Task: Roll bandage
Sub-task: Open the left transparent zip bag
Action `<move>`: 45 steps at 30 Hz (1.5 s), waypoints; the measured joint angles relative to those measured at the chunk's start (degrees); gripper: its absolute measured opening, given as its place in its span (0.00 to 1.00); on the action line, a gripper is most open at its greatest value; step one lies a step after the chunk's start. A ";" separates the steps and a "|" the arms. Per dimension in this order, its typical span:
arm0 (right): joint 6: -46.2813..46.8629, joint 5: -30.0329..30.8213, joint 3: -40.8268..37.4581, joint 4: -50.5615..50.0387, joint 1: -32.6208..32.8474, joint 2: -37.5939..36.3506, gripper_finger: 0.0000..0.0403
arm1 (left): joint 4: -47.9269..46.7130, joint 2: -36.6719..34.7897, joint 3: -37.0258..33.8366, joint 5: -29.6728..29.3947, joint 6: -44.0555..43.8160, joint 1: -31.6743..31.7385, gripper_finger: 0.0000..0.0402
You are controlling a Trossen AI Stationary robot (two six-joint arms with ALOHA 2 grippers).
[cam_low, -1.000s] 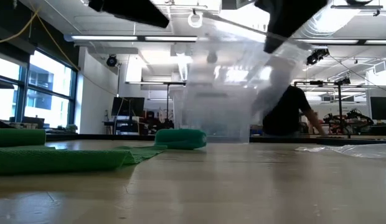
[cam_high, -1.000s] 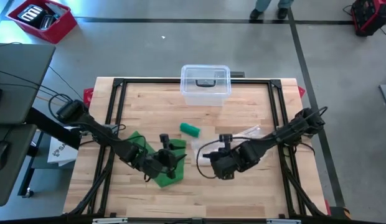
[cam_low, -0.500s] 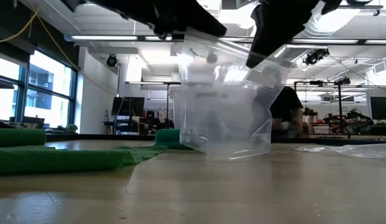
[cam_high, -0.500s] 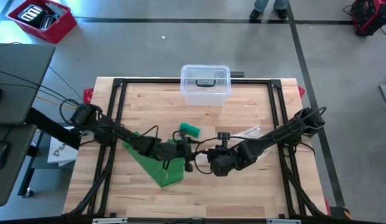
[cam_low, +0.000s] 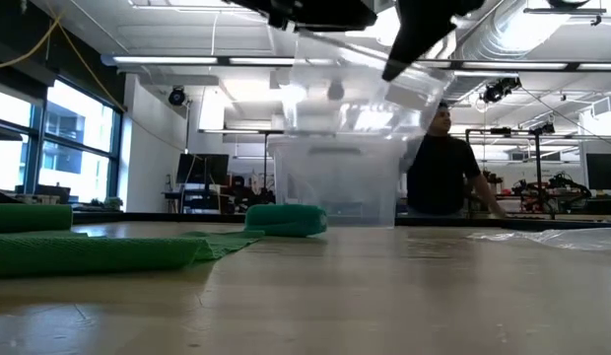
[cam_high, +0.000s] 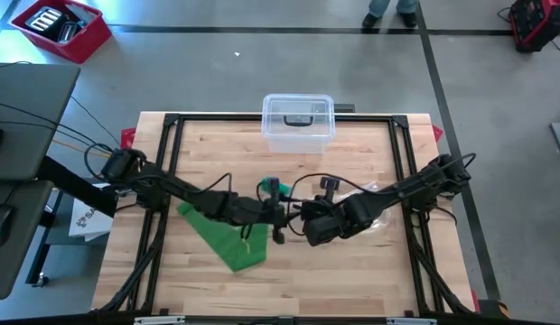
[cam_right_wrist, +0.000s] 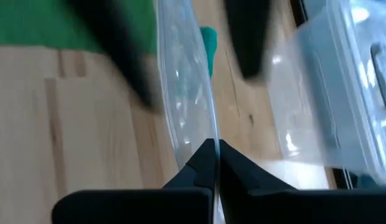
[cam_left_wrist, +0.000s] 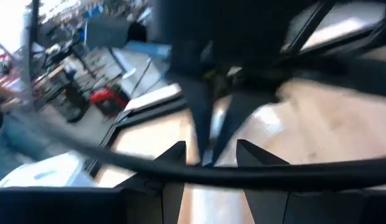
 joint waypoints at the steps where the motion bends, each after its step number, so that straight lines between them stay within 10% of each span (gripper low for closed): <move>1: -0.94 0.00 0.40 0.04 0.05 0.00 0.00 | -2.64 0.00 1.09 0.02 -0.28 0.56 0.35; 25: -11.76 -11.36 0.62 3.00 0.67 1.93 0.00 | -19.87 -0.09 3.92 9.76 -7.99 3.32 0.34; 45: -13.11 -7.08 2.32 5.43 0.30 2.29 0.01 | -26.22 0.22 3.92 15.22 -15.00 4.09 0.01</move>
